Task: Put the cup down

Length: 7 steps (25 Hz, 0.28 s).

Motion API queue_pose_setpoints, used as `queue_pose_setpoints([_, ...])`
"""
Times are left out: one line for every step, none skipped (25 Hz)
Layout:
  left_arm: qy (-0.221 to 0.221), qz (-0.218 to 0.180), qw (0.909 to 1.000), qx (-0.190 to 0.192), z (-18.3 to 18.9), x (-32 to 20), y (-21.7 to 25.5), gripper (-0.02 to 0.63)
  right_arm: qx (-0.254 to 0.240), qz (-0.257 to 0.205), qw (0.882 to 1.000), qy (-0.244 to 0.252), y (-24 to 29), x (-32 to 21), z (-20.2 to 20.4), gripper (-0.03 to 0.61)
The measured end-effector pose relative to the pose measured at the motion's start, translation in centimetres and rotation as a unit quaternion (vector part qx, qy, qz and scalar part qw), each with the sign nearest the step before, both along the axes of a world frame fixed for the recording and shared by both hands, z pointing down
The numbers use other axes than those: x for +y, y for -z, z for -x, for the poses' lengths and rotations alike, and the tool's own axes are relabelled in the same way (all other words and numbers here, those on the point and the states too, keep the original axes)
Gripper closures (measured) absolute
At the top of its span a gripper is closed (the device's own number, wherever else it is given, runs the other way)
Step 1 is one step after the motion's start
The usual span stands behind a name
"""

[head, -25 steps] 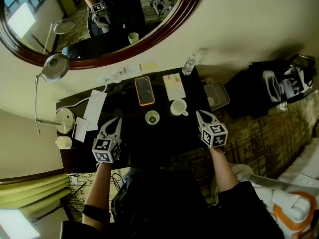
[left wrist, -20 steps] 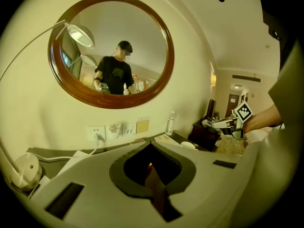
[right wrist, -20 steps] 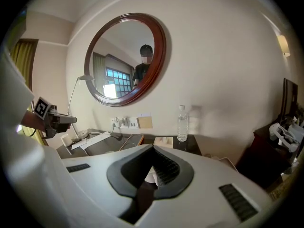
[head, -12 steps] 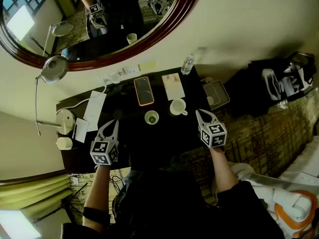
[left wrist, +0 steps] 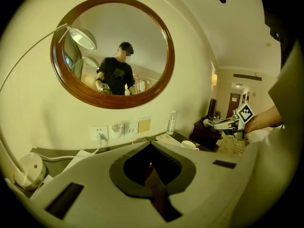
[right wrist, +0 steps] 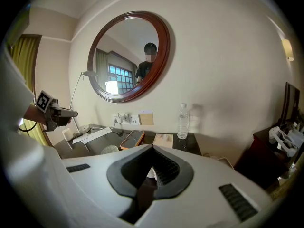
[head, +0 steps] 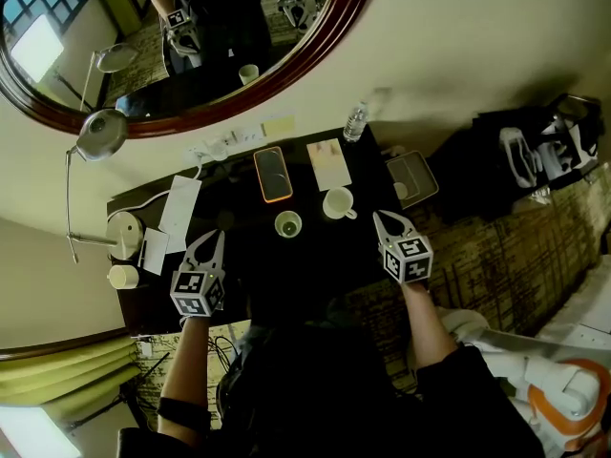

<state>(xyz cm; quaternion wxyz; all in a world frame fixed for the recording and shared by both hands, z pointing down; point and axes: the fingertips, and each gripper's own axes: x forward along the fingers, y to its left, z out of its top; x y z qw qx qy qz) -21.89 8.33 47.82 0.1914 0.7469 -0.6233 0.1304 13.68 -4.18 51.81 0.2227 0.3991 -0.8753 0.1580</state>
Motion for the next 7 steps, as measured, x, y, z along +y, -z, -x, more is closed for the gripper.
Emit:
queue_pose_setpoints([0.001, 0.0, 1.0, 0.0, 0.03, 0.02, -0.04, 0.612, 0.0, 0.0, 1.0, 0.0, 0.0, 0.07, -0.06, 0.577])
queue_pose_setpoints([0.001, 0.0, 1.0, -0.001, 0.01, 0.02, -0.06, 0.612, 0.0, 0.001, 1.0, 0.0, -0.01, 0.14, -0.12, 0.577])
queue_pose_setpoints([0.0, 0.0, 1.0, -0.001, -0.06, 0.02, -0.06, 0.612, 0.0, 0.001, 1.0, -0.001, -0.03, 0.21, -0.2, 0.577])
queue_pose_setpoints([-0.001, 0.0, 1.0, -0.001, -0.18, -0.01, -0.02, 0.612, 0.001, 0.001, 1.0, -0.001, -0.06, 0.28, -0.3, 0.577])
queue_pose_setpoints([-0.003, 0.0, 1.0, -0.001, -0.33, -0.05, 0.04, 0.612, 0.001, 0.001, 1.0, -0.002, -0.09, 0.32, -0.39, 0.577])
queue_pose_setpoints([-0.005, 0.0, 1.0, -0.002, -0.5, -0.1, 0.14, 0.612, 0.001, 0.002, 1.0, -0.002, -0.13, 0.36, -0.48, 0.577])
queue_pose_setpoints([-0.008, 0.0, 1.0, -0.003, -0.69, -0.16, 0.26, 0.612, 0.002, 0.002, 1.0, -0.002, -0.17, 0.39, -0.56, 0.577])
